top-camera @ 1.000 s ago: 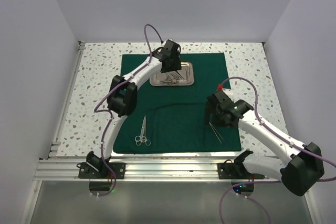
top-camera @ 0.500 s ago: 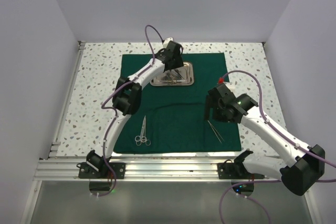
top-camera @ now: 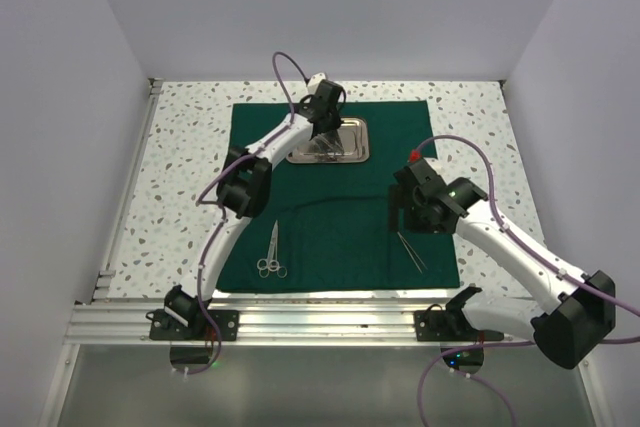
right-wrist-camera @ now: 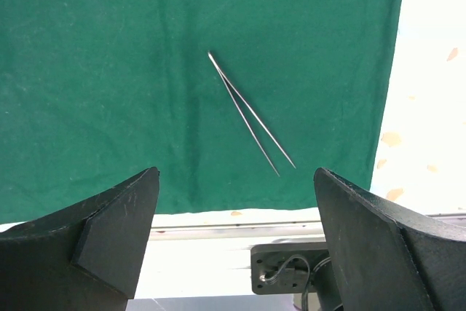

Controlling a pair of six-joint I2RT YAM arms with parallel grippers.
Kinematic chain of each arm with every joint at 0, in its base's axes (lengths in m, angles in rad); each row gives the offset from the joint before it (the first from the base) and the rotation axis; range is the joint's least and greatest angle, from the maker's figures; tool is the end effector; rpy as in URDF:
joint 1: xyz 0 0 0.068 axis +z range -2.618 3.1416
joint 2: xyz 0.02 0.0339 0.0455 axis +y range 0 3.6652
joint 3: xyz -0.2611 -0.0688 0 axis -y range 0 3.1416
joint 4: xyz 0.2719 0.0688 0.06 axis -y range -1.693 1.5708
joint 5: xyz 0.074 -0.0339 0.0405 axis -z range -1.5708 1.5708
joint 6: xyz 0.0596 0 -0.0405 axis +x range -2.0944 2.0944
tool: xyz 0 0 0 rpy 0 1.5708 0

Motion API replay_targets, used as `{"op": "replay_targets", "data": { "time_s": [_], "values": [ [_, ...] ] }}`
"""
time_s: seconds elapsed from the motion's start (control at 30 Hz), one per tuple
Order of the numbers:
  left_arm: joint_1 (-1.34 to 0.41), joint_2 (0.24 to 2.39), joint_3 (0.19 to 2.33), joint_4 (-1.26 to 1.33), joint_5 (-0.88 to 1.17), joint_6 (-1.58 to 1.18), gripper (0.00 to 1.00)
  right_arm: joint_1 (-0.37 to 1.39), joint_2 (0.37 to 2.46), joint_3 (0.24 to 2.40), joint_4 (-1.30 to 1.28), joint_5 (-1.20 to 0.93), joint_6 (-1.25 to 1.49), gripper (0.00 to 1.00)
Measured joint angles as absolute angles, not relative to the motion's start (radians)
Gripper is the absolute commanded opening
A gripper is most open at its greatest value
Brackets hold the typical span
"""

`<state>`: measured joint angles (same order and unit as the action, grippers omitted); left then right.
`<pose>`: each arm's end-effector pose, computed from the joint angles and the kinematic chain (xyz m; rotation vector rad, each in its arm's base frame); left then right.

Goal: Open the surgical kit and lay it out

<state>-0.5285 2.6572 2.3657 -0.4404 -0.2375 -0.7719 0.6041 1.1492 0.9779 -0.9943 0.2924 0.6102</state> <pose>0.5484 -0.3040 0.1262 -0.4020 2.2758 -0.4038 0.2097 0.1239 0.2441 0.0881 2.6453 -0.0099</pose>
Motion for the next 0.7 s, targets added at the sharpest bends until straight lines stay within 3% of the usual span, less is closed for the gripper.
{"op": "replay_targets", "data": {
  "time_s": [0.07, 0.4, 0.53, 0.7],
  "values": [
    [-0.528, 2.658, 2.366, -0.439, -0.233, -0.774, 0.0, 0.604, 1.156, 0.978, -0.993, 0.292, 0.601, 0.91],
    [-0.497, 2.609, 2.302, -0.426, -0.152, -0.765, 0.0, 0.604, 1.183, 1.058, -0.992, 0.297, 0.579, 0.92],
    [-0.479, 2.504, 2.222, -0.436, -0.13, -0.759, 0.0, 0.604, 1.182, 1.152, -1.014, 0.33, 0.584, 0.98],
    [-0.474, 2.278, 2.064, -0.437, -0.107, -0.761, 0.0, 0.604, 1.181, 1.321, -1.112, 0.451, 0.614, 0.98]
  ]
}}
